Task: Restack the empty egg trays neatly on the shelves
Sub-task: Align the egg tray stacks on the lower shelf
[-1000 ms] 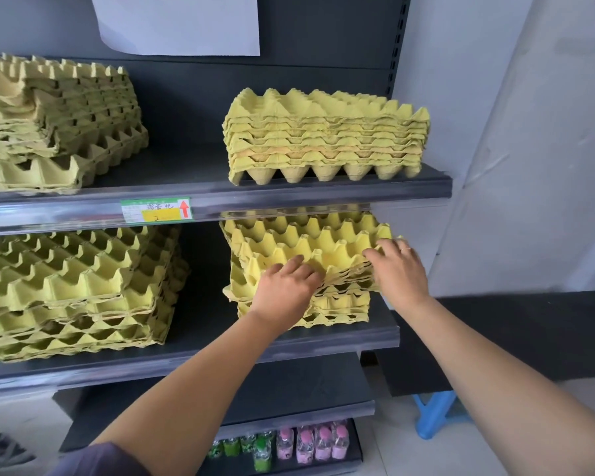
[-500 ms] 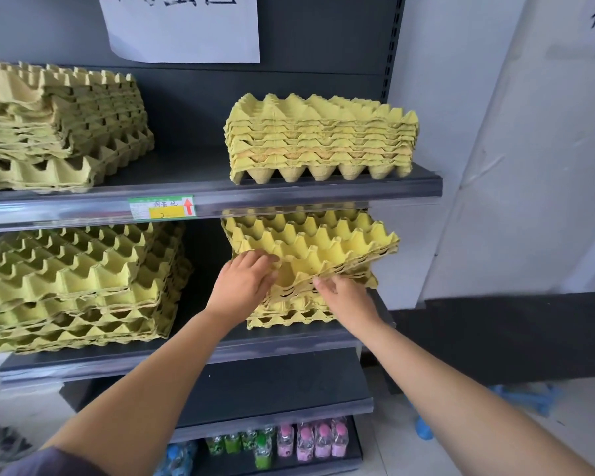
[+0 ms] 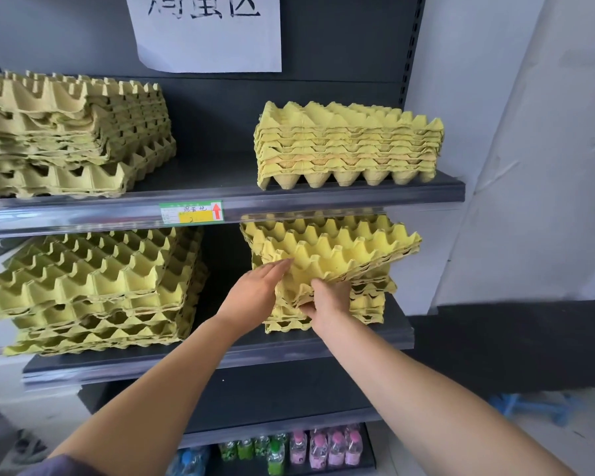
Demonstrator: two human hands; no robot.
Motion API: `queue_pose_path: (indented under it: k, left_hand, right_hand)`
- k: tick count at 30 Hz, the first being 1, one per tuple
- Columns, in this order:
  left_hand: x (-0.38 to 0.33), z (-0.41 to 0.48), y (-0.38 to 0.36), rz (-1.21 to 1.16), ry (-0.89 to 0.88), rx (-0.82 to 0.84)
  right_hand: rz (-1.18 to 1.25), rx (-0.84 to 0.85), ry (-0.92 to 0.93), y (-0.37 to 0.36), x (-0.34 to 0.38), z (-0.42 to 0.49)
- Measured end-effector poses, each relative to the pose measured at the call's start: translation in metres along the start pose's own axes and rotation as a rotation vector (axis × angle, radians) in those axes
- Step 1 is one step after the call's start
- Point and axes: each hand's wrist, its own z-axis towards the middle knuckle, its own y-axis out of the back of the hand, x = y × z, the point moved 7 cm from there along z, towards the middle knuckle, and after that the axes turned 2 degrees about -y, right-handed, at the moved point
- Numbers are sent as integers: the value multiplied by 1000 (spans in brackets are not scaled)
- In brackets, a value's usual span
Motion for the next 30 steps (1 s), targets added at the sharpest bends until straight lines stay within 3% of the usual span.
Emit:
queue_pose_path:
  k: [6, 11, 23, 30]
  left_hand:
    - [20, 17, 4, 256, 89, 57]
    - [0, 29, -3, 398, 17, 78]
    - [-46, 65, -37, 387, 3, 51]
    - [-24, 46, -34, 441, 7, 29]
  right_hand:
    - [-66, 0, 129, 36, 35, 11]
    - [-131, 56, 130, 63, 61, 29]
    - [-176, -25, 61, 103, 104, 80]
    - [-719, -18, 296, 110, 106, 81]
